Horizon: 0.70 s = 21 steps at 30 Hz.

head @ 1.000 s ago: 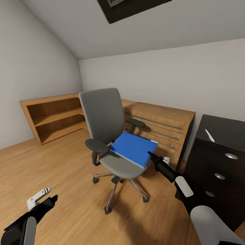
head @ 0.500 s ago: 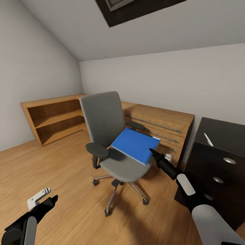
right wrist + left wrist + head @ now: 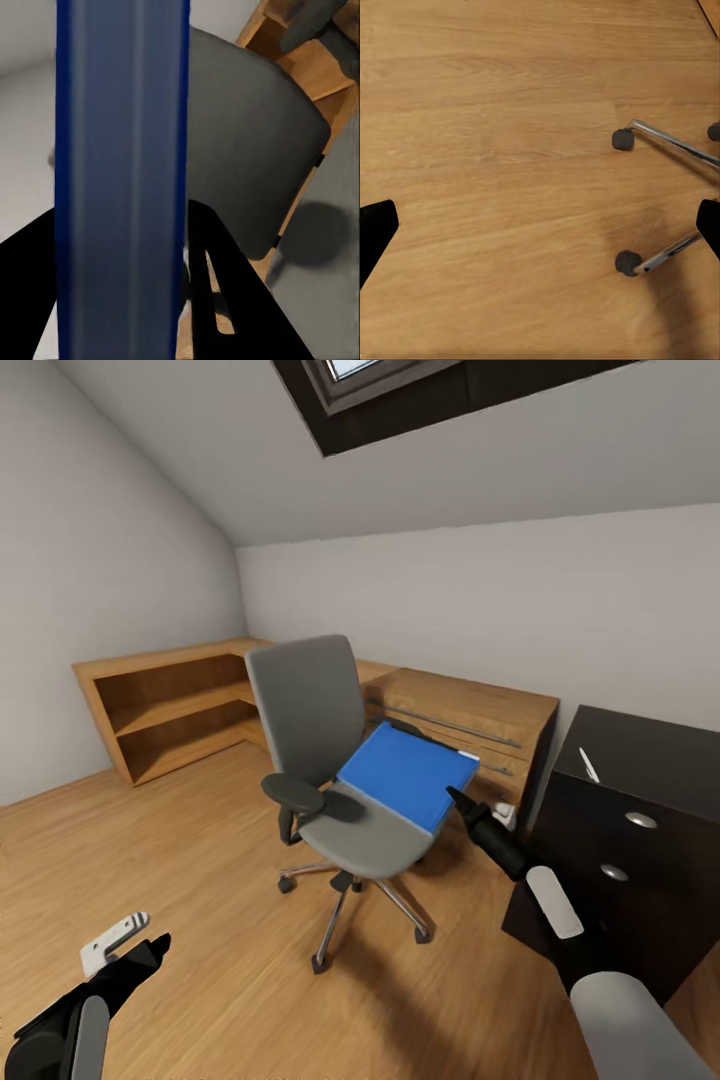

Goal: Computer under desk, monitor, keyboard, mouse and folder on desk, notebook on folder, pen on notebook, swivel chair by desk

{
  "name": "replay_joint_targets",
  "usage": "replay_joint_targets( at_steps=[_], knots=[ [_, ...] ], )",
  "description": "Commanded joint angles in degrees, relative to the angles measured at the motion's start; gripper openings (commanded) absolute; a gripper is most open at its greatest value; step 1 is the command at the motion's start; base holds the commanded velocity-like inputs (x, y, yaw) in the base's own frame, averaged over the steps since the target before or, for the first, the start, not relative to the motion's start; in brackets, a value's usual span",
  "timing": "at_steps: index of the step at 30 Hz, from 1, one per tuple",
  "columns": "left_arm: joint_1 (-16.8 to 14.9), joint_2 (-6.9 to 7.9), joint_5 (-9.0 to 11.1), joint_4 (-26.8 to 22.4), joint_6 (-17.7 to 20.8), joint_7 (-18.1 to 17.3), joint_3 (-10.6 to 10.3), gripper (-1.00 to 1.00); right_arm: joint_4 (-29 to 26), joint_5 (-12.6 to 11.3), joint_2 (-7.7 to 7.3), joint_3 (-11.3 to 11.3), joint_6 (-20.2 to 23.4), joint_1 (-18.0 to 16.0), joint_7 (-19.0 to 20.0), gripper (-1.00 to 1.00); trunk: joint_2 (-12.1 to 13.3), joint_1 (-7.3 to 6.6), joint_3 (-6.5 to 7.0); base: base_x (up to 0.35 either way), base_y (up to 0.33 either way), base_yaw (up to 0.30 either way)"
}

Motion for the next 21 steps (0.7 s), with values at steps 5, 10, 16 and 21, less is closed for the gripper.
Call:
replay_joint_targets(
  at_steps=[5, 10, 16, 21],
  knots=[
    [-0.05, -0.09, 0.57, 0.11, 0.27, 0.52, -0.71, 1.0, -13.9, -0.11, 0.24, 0.04, -3.07, 6.25, -9.63, -1.0, 2.0, -1.12, 0.84, -0.014, 0.0, 0.0],
    [-0.05, -0.1, 0.51, 0.26, 0.27, 0.51, -1.1, 1.0, -28.22, 0.05, 0.55, 0.22, -5.62, 12.83, -21.37, -1.0, 4.0, -2.21, 1.74, -0.003, 0.0, 0.0],
    [-0.05, -0.1, 0.48, 0.36, 0.27, 0.55, -2.07, 1.0, -35.79, 0.45, 0.26, 0.24, -7.21, 15.67, -31.6, -1.0, 6.41, -3.53, 2.82, 0.0, 0.0, 0.0],
    [-0.05, -0.1, 0.33, 0.41, 0.27, 0.61, -2.21, 1.0, -36.68, 0.61, 0.19, 0.23, -7.32, 16.48, -32.58, -1.0, 8.41, -4.63, 3.72, 0.0, 0.0, 0.0]
  ],
)
